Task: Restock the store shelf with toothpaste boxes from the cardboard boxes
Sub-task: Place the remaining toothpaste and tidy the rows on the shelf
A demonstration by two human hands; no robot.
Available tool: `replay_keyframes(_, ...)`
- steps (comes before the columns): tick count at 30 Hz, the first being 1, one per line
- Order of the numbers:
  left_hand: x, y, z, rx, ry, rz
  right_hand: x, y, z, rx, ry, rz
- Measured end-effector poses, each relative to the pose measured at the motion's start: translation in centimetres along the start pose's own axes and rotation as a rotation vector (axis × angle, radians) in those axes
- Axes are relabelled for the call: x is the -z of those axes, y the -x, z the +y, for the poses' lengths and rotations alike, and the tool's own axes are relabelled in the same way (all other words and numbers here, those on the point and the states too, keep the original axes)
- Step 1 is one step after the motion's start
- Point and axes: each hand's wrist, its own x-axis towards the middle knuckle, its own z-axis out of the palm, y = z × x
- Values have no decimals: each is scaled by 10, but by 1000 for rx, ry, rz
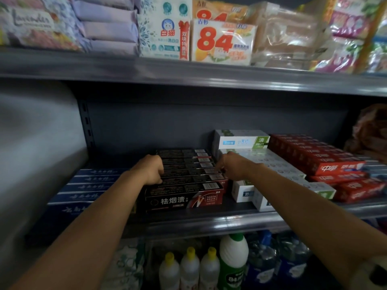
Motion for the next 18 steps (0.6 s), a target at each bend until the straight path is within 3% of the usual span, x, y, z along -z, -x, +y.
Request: replay_keyframes(18, -2, -1, -5, 9, 23, 48, -12, -5, -7, -11, -40, 22)
